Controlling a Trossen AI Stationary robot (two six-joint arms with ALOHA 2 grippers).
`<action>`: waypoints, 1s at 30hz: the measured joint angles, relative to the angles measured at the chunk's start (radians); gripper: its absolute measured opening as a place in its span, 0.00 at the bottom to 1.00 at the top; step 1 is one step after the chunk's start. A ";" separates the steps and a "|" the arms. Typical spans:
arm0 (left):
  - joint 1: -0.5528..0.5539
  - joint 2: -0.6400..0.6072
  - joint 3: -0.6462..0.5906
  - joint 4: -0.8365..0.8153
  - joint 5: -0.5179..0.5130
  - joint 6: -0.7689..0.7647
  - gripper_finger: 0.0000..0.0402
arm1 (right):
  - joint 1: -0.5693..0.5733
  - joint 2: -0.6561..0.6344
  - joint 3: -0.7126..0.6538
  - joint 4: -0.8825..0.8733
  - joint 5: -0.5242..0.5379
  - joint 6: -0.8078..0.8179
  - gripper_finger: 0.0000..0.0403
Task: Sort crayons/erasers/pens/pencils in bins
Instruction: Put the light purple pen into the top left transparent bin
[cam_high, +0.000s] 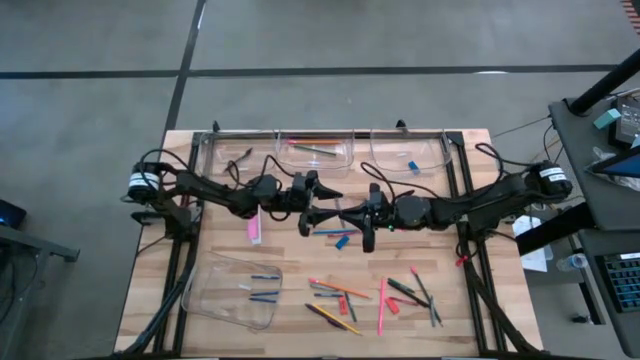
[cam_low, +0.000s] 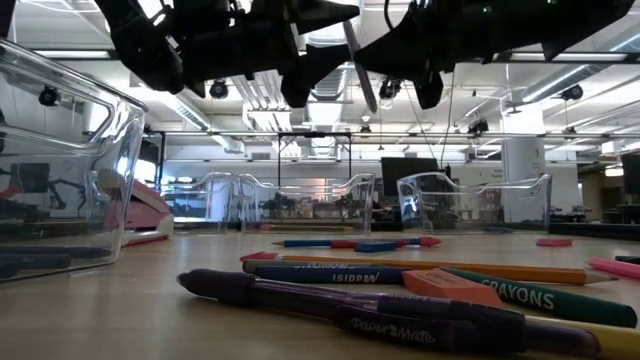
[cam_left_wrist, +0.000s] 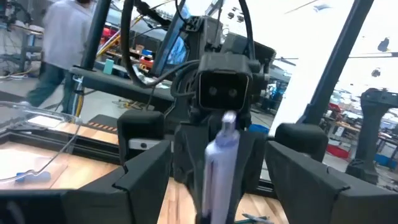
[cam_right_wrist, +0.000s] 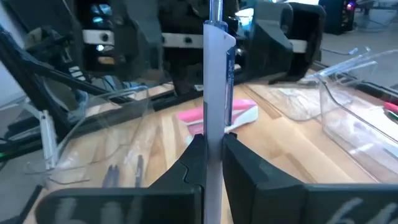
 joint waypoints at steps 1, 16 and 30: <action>0.000 0.000 0.000 0.000 -0.002 0.000 0.61 | -0.001 0.007 0.000 0.008 0.000 0.001 0.06; -0.002 -0.001 -0.002 -0.020 0.009 0.033 0.07 | 0.000 0.012 0.000 0.023 -0.008 0.006 0.11; 0.037 -0.148 -0.013 -0.170 0.023 0.073 0.08 | 0.001 -0.005 0.000 0.011 -0.124 0.036 0.49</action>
